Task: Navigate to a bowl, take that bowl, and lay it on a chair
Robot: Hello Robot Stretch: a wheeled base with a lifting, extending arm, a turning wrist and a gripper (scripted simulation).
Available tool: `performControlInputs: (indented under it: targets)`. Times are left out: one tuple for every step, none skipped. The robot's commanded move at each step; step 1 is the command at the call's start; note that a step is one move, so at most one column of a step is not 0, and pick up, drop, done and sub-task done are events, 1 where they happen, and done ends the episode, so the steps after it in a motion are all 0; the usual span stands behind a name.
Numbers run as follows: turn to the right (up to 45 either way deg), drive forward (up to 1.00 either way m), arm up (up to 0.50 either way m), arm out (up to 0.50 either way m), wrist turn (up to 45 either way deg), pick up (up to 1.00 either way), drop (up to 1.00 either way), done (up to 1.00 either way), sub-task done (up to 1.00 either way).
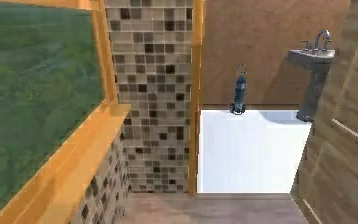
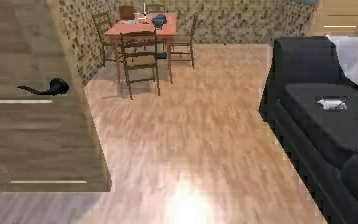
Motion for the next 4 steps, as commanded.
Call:
performControlInputs:
  targets:
    - [45.0,0.00,0.00,0.00,0.0,0.00,0.00,0.00,0.00]
    - [45.0,0.00,0.00,0.00,0.0,0.00,0.00,0.00,0.00]
    - [0.0,0.05,0.00,0.00,0.0,0.00,0.00,0.00,0.00]
    - [-45.0,0.00,0.00,0.00,0.0,0.00,0.00,0.00,0.00]
